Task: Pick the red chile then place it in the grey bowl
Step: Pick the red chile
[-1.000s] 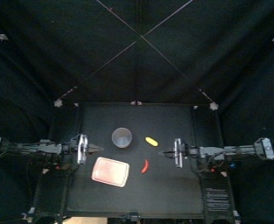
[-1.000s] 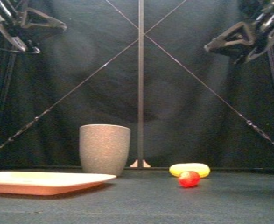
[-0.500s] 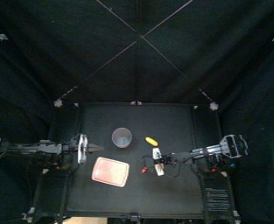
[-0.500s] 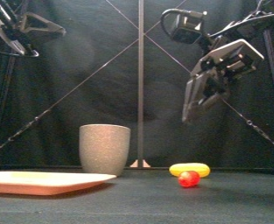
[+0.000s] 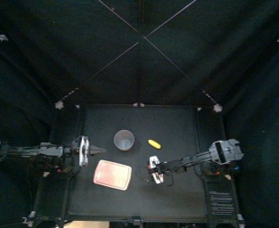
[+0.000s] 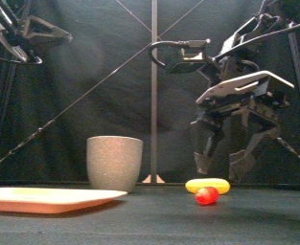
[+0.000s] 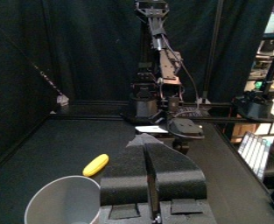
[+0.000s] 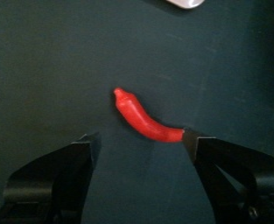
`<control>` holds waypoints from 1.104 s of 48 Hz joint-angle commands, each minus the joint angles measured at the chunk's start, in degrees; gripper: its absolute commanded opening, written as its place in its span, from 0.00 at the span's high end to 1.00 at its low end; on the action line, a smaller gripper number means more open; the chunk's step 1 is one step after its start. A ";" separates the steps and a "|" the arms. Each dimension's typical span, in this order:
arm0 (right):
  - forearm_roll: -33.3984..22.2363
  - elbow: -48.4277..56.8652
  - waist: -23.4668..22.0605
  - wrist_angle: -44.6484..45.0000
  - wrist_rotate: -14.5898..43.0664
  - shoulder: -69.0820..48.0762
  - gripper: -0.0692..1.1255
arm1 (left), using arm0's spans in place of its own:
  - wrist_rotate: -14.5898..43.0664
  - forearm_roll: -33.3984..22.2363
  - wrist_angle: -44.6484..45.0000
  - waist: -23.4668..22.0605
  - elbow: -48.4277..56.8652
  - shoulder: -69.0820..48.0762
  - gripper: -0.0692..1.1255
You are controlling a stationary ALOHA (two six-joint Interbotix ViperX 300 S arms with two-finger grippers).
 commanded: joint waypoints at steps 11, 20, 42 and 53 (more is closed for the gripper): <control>-7.73 -6.68 2.02 7.38 -0.18 3.25 0.07 | 0.00 0.00 -0.26 0.53 -0.62 0.18 0.98; -8.88 -8.61 2.02 10.37 -0.35 5.19 0.07 | 0.00 0.00 -0.26 0.53 -0.53 0.18 0.98; -4.75 -10.02 1.23 9.93 -0.44 7.73 0.34 | 0.00 0.09 -0.18 0.70 -0.44 0.26 0.98; -4.83 -10.46 0.09 9.05 -0.18 7.47 0.46 | 0.00 0.09 -0.18 0.79 -0.53 0.18 0.98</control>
